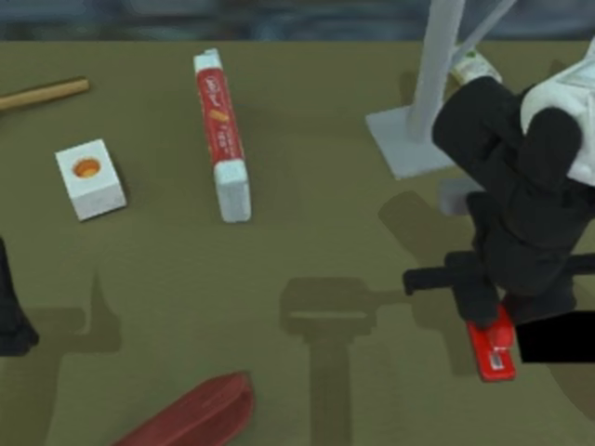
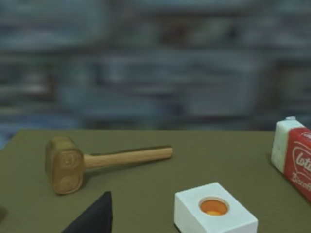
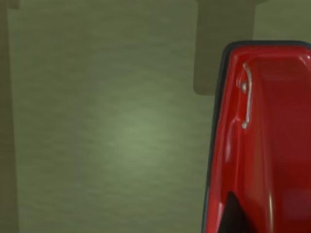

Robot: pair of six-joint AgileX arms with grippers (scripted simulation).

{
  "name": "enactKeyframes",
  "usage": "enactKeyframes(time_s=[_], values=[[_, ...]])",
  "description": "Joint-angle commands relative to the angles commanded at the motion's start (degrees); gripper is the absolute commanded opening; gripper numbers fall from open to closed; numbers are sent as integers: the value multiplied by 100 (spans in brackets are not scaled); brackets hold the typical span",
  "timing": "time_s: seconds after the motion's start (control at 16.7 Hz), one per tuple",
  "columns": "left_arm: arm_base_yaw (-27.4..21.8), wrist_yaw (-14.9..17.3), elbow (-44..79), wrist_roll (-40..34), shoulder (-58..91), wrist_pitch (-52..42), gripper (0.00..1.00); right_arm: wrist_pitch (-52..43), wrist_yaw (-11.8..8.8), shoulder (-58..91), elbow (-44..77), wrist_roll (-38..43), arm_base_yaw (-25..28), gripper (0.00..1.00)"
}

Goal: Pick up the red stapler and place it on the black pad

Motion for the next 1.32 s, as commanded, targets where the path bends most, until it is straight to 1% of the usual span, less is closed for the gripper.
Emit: enactKeyframes(time_s=[0.18,0.3,0.42,0.54,0.66,0.78,1.2,1.32], values=[[0,0,0,0,0,0,100,16,-2,22,-15,6,-13,0],[0,0,0,0,0,0,100,-14,-1,51,24,-173,-40,0],[0,0,0,0,0,0,100,-68,0,97,96,-594,-119,0],[0,0,0,0,0,0,100,-138,3,143,173,-1251,-252,0],[0,0,0,0,0,0,100,-215,6,181,236,-2122,-429,0],[0,0,0,0,0,0,100,-299,11,210,278,-3170,-642,0],[0,0,0,0,0,0,100,-544,43,186,302,-7546,-1511,0],[0,0,0,0,0,0,100,-563,49,121,295,-8660,-1749,0]])
